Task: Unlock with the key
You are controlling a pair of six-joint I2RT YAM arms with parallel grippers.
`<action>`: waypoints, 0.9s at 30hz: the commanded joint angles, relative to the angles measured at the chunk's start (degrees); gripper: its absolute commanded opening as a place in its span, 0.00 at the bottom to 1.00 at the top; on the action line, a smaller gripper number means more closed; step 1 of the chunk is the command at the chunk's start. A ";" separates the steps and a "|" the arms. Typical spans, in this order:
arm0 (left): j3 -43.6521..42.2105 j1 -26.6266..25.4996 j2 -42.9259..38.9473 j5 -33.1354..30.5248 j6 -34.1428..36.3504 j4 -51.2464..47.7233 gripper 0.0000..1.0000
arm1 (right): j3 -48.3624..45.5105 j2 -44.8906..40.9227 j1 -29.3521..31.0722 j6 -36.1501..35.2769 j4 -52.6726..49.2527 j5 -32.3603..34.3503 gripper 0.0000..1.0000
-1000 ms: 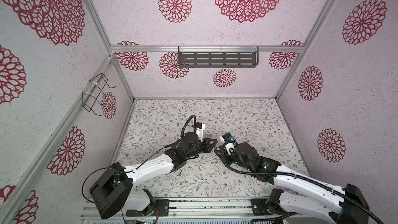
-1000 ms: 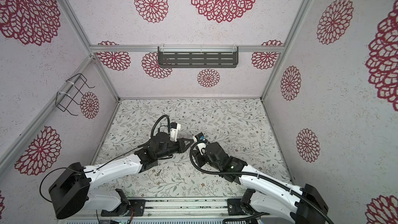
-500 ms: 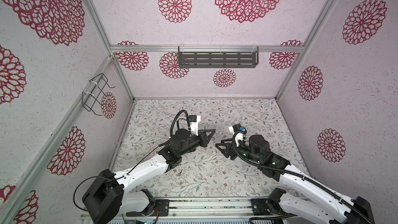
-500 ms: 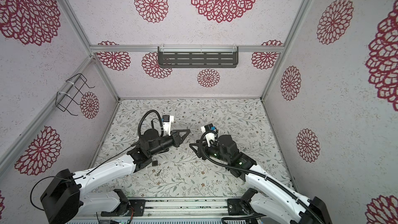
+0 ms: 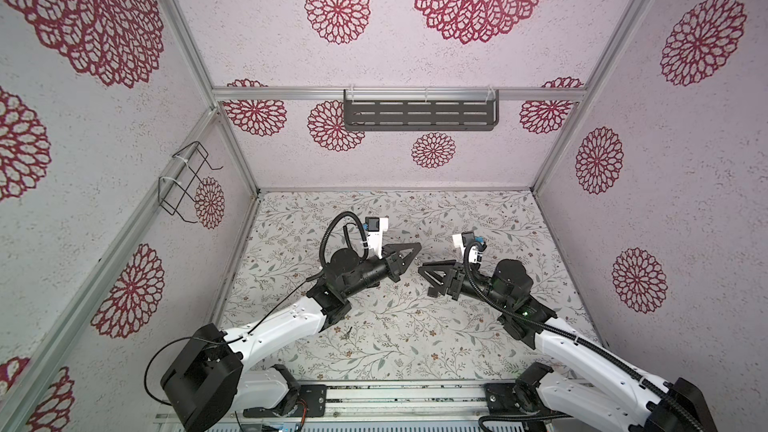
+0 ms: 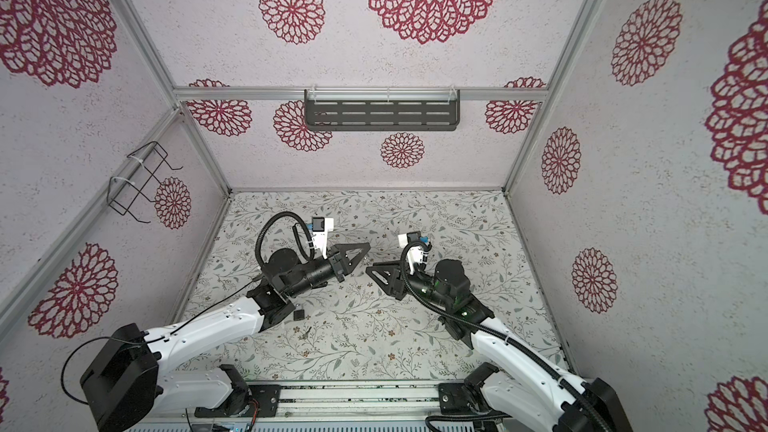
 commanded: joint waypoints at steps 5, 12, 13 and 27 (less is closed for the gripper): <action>0.47 0.62 0.78 2.03 1.33 2.26 0.00 | 0.46 2.03 -1.24 3.66 9.07 -3.21 0.38; 0.09 0.62 0.76 2.11 1.22 2.39 0.00 | 0.25 4.56 -1.51 5.72 13.37 -4.72 0.31; 0.06 0.62 0.78 2.21 1.22 2.52 0.00 | 0.05 4.96 -1.59 6.20 14.09 -4.94 0.30; -0.14 0.73 1.22 1.83 1.14 3.57 0.00 | -1.72 6.49 -2.48 8.70 17.90 -6.32 0.21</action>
